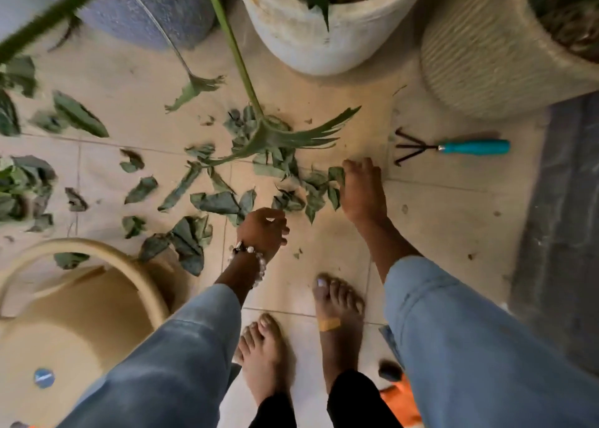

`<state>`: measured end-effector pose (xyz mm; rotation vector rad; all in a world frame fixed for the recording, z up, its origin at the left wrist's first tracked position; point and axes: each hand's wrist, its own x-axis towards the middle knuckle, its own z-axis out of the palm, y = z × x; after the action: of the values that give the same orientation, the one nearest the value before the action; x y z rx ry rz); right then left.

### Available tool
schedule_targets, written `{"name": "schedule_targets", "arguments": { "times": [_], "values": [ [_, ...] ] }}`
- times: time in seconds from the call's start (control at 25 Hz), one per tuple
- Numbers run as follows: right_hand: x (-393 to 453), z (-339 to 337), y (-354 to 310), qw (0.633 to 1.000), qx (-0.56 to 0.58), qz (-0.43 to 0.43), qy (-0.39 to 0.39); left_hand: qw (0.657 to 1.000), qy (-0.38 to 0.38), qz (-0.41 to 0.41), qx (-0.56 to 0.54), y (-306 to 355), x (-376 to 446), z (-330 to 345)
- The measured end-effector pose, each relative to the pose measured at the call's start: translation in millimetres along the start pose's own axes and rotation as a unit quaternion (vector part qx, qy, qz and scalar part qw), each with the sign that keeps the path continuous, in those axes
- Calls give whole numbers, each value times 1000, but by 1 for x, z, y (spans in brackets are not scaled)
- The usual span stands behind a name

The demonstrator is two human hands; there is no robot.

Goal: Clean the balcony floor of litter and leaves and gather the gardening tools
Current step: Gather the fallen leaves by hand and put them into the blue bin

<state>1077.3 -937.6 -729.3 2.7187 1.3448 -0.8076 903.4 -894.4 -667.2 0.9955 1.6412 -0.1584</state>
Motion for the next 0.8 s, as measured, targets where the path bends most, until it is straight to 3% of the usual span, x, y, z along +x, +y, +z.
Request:
{"name": "schedule_targets", "arguments": {
  "times": [0.12, 0.2, 0.28, 0.36, 0.44, 0.48, 0.56, 0.64, 0.72, 0.8],
  "values": [
    [1, 1, 5, 999, 14, -12, 39, 998, 10, -16, -57, 8, 11, 7],
    [-14, -9, 6, 984, 141, 40, 102, 994, -5, -35, -100, 15, 3, 14],
    [-40, -24, -3, 950, 277, 42, 140, 980, -66, -71, -175, 26, -12, 22],
    [-74, -40, -16, 936, 341, -67, 56, 957, -131, -111, -233, 33, -28, 30],
    [-101, -48, -21, 920, 346, -178, -45, 942, -116, -135, -285, 32, -36, 37],
    [-104, -46, -15, 916, 359, -164, -69, 940, -84, -147, -297, 29, -38, 39],
    [-99, -33, 0, 913, 406, -15, -40, 936, -27, -168, -308, 16, -36, 35],
    [-89, -9, 15, 948, 311, 37, 58, 940, -7, -167, -298, 1, -28, 26],
    [-79, 17, 18, 988, 152, 0, 21, 954, -3, -146, -261, -12, -23, 15],
    [-70, 35, 15, 997, 58, -49, 14, 968, 8, -122, -221, -19, -23, 6]
  ]
}}
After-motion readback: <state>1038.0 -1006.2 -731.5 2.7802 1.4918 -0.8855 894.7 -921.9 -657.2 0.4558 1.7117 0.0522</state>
